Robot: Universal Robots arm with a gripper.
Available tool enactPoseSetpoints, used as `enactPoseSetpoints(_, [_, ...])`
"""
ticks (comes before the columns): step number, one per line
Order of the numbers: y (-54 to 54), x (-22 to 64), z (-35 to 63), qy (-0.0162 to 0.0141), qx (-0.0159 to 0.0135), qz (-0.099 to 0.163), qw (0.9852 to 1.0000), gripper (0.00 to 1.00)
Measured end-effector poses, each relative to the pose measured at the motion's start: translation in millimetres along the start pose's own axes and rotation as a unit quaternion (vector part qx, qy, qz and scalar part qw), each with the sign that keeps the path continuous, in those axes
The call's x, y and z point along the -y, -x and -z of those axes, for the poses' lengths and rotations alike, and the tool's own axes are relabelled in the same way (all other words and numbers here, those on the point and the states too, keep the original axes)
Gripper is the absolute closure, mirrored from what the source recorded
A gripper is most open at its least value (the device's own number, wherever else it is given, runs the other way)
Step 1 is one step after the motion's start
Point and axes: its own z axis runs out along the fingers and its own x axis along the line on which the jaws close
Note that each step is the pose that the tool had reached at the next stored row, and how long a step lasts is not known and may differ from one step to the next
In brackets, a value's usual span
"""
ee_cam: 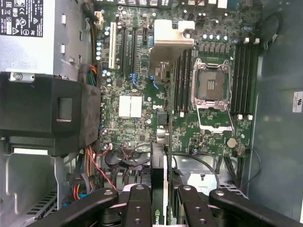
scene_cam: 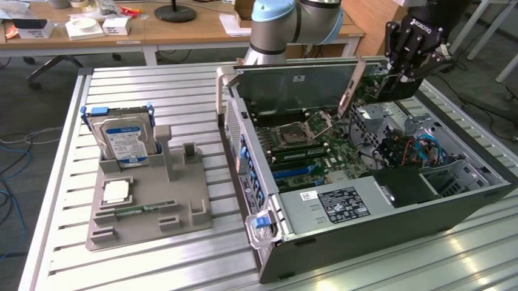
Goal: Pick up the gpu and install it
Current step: 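Insert the gpu into the slot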
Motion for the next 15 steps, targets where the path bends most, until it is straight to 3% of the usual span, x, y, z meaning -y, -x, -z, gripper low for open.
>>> enactPoseSetpoints(6, [0.3, -1.4, -0.1, 0.0, 0.0, 0.0, 1.0, 0.74])
enactPoseSetpoints(15, [2.5, -24.3, -1.5, 0.0, 0.0, 0.0, 1.0, 0.74])
